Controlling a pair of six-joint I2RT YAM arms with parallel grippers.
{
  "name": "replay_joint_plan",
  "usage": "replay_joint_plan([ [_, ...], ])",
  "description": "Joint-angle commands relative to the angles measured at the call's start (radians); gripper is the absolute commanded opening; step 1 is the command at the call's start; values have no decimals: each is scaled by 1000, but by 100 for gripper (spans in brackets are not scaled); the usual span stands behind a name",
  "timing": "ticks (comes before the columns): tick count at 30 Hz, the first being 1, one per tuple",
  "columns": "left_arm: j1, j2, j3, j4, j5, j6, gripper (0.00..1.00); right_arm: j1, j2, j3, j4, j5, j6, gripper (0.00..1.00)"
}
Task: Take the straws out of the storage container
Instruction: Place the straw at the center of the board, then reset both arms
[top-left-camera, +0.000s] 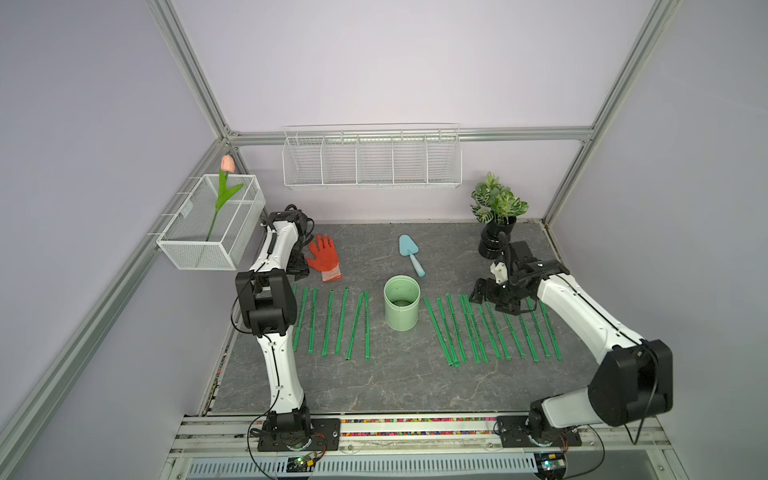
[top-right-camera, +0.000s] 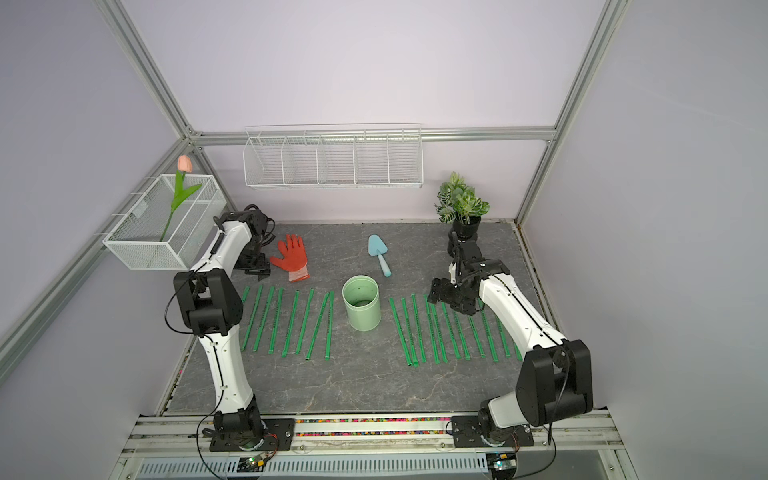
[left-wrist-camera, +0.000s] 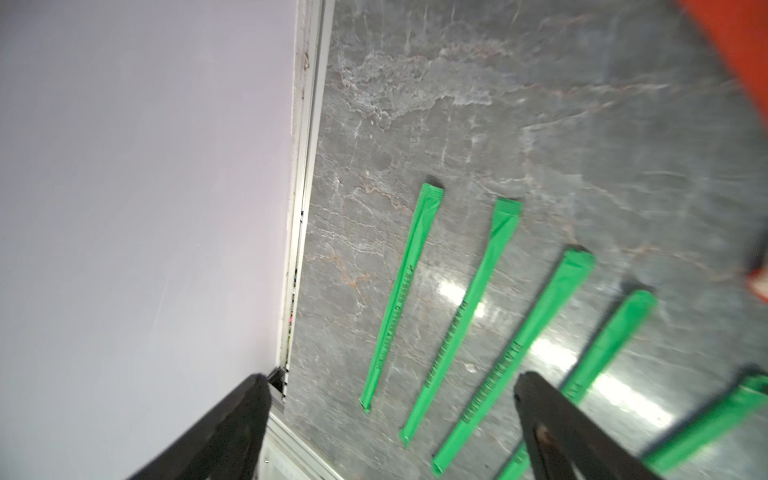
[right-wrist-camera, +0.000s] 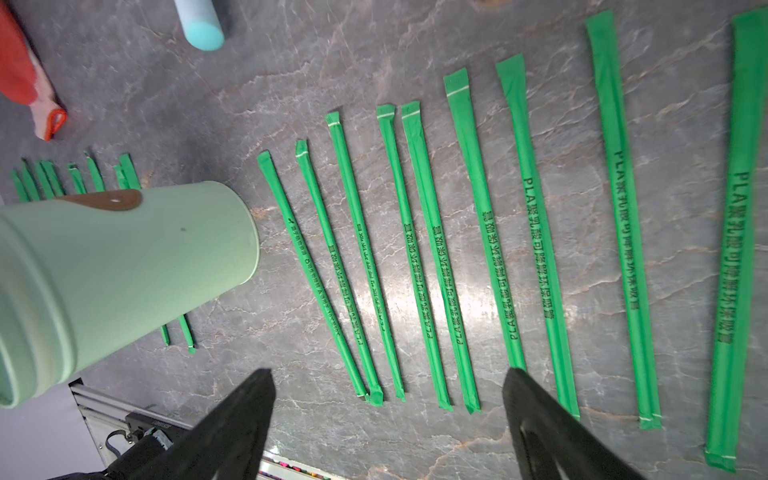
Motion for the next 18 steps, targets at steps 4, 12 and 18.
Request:
replay_joint_plan([
  [4, -64, -124, -102, 45, 1, -37, 99, 4, -165, -27, 58, 154, -28, 89],
  [12, -80, -388, -384, 338, 168, -45, 100, -2, -360, -168, 215, 376, -88, 89],
  [18, -93, -636, -618, 644, 242, -8, 100, -4, -602, -457, 531, 501, -193, 89],
])
